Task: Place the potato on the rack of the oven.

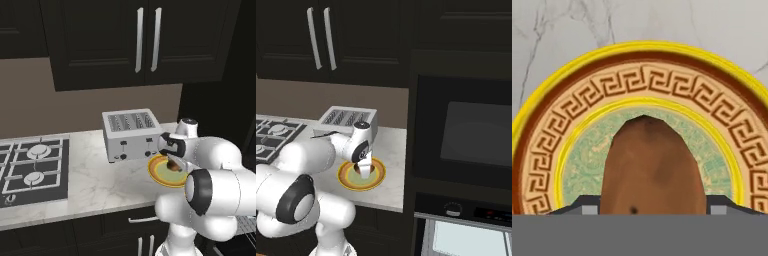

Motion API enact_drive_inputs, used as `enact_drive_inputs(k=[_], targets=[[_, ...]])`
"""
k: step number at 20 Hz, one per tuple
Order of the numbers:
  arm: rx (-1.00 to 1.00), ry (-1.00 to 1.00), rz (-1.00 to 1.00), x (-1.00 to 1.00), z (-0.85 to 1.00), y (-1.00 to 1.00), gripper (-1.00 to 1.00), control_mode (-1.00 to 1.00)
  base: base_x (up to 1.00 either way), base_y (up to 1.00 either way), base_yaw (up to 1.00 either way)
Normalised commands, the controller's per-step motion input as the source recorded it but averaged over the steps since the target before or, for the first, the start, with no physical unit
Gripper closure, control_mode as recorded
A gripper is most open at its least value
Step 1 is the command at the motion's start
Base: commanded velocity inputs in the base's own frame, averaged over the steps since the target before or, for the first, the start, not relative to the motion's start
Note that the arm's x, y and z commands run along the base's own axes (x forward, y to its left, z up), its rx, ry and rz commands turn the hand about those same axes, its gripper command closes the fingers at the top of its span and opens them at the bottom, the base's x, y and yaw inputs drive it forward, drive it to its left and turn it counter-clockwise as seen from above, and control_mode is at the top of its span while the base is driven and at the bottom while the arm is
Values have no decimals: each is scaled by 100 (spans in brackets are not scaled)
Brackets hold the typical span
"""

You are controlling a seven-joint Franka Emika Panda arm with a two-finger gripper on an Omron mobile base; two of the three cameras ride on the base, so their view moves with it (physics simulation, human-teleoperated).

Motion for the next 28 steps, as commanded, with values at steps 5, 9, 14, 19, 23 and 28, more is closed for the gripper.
enact_drive_inputs(k=[5, 9, 14, 19, 23, 28], targets=[[0, -1, -11, -51, 69, -8, 100, -100, 0, 0, 0], [-3, 0, -12, -57, 96, 0, 100, -100, 0, 0, 0], [-2, 0, -6, -83, 85, -1, 100, -100, 0, 0, 0], [0, 0, 0, -100, 75, 8, 100, -100, 0, 0, 0], [-1, 0, 0, -94, 62, 7, 100, -100, 0, 0, 0], [-1, -8, 15, -64, 3, -24, 100, -100, 0, 0, 0]])
